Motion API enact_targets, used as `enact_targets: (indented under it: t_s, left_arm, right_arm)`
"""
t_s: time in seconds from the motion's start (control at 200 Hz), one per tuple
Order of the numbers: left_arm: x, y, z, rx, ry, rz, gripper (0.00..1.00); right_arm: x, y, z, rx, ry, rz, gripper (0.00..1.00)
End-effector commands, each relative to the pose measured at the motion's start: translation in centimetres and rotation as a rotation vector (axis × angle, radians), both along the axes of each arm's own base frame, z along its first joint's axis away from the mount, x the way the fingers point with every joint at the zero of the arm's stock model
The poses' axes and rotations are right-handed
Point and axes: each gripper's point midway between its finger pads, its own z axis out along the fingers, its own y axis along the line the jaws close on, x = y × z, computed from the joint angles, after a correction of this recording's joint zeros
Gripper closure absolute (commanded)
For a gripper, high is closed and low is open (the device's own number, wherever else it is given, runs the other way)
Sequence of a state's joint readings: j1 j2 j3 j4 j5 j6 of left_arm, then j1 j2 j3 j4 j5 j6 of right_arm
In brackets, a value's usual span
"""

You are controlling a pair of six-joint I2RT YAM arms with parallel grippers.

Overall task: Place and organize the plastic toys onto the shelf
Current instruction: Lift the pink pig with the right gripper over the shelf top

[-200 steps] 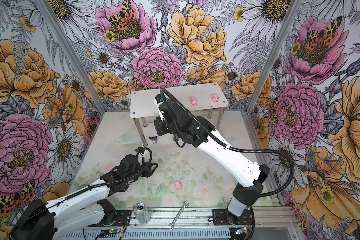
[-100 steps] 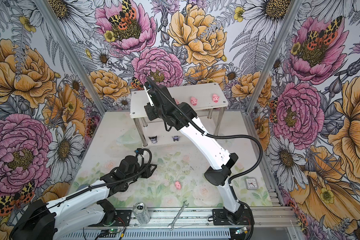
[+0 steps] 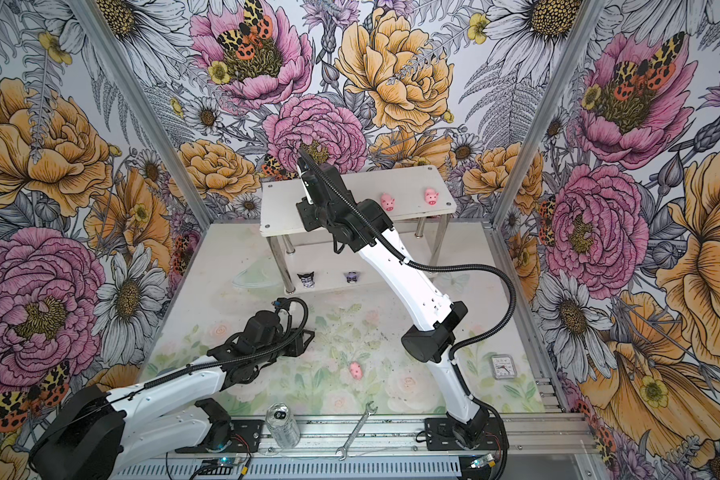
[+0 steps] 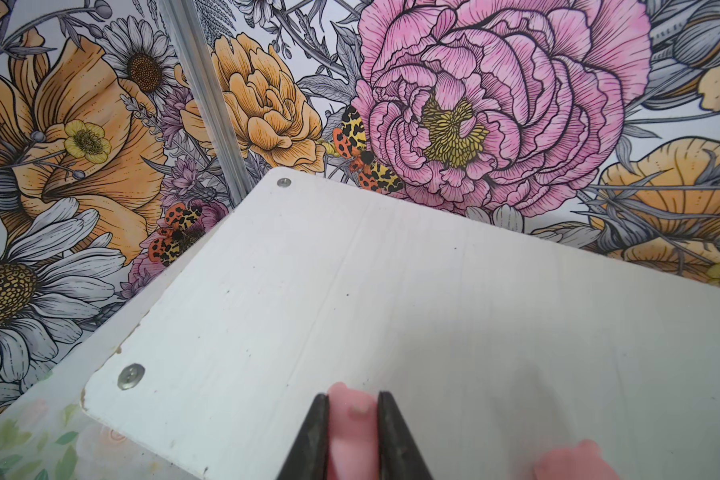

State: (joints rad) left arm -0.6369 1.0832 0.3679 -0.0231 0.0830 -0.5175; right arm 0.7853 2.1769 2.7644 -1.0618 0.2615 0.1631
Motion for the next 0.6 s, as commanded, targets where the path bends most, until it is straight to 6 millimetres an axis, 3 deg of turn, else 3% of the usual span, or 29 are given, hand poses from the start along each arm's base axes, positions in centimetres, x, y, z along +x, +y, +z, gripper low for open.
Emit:
enact_targets:
  t_s: [0.0, 0.315, 0.59]
  left_arm:
    - [0.7, -0.4, 0.9, -0.023, -0.025, -0.001, 0.55]
    - [0.7, -0.5, 0.7, -0.027, -0.015, -0.002, 0.55]
    - [0.7, -0.4, 0.5, -0.022, -0.013, -0.001, 0.55]
  right_arm:
    - [1.1, -0.3, -1.6, -0.026, 0.02, -0.024, 0.76]
    - [1.9, 0.1, -4.1, -0.054, 0.065, -0.029, 0.65]
    - [2.0, 0.7, -4.6, -0.034, 0.083, -0.011, 0.54]
